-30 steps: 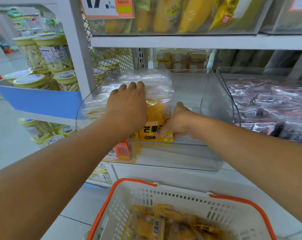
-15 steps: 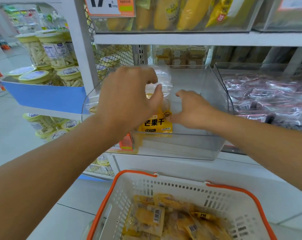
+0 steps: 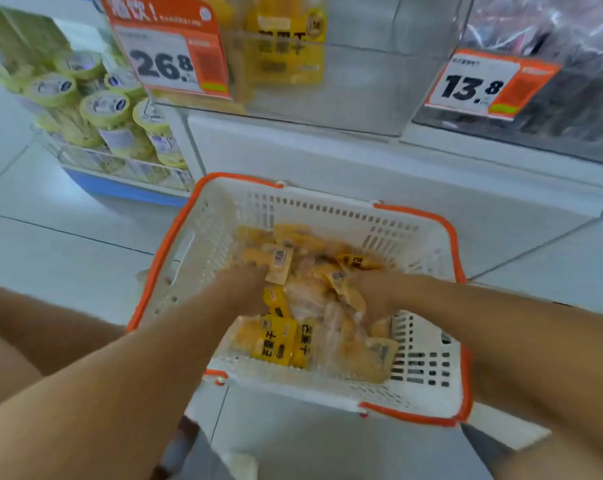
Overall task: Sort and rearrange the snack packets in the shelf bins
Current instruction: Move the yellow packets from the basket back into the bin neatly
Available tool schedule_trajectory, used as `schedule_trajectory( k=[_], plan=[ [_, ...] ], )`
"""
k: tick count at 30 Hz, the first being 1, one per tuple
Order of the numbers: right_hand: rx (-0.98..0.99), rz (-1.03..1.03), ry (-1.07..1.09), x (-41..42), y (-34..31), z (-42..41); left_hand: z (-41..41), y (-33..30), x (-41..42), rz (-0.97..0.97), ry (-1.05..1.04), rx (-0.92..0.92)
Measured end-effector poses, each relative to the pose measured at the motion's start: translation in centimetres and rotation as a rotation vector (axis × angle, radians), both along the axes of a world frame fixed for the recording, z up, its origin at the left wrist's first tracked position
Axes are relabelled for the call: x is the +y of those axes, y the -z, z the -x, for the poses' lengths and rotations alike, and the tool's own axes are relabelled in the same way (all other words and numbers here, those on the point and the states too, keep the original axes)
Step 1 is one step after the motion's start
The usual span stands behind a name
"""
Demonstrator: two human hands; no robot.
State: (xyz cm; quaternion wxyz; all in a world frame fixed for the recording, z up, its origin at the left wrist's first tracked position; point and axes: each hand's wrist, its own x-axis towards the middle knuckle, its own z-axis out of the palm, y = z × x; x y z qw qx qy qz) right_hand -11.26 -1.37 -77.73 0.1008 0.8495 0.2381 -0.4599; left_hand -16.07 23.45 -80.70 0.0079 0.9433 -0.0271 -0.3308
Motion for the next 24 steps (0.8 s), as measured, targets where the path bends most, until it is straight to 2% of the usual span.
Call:
schedule_trajectory(
  k=[2,4,7,10,12,14,16,19,21,24],
  plan=[
    [-0.127,-0.111,0.145,-0.1,3.7,1.6,2.1,2.7,0.1,0.065,-0.124,0.03],
    [-0.222,-0.153,0.315,-0.1,6.2,2.8,3.3,3.9,-0.5,0.044,-0.14,0.04],
    [-0.373,-0.04,0.281,0.4,6.7,3.8,3.6,4.7,-1.3,0.05,-0.191,0.008],
    [-0.368,0.028,0.179,1.0,5.0,2.9,3.2,4.2,-0.9,0.0,-0.347,0.116],
    [-0.317,0.067,0.155,1.2,3.0,1.2,3.0,3.7,-0.5,-0.086,-0.255,0.208],
    [-0.232,0.055,0.234,1.1,1.1,-1.1,2.6,2.9,-0.6,-0.109,-0.121,0.227],
    [-0.047,0.001,0.394,0.6,-0.8,-3.2,1.4,2.3,-0.8,-0.005,-0.12,0.181],
    [0.15,-0.11,0.594,-0.6,-3.5,-5.6,-1.5,0.1,-0.9,0.231,-0.247,0.129],
    [0.192,-0.217,0.692,-1.2,-4.5,-5.9,-2.8,-1.8,-0.8,0.428,-0.432,0.066],
    [0.111,-0.36,0.802,-1.6,-4.2,-4.9,-2.5,-2.3,-0.3,0.636,-0.768,-0.107]
  ],
)
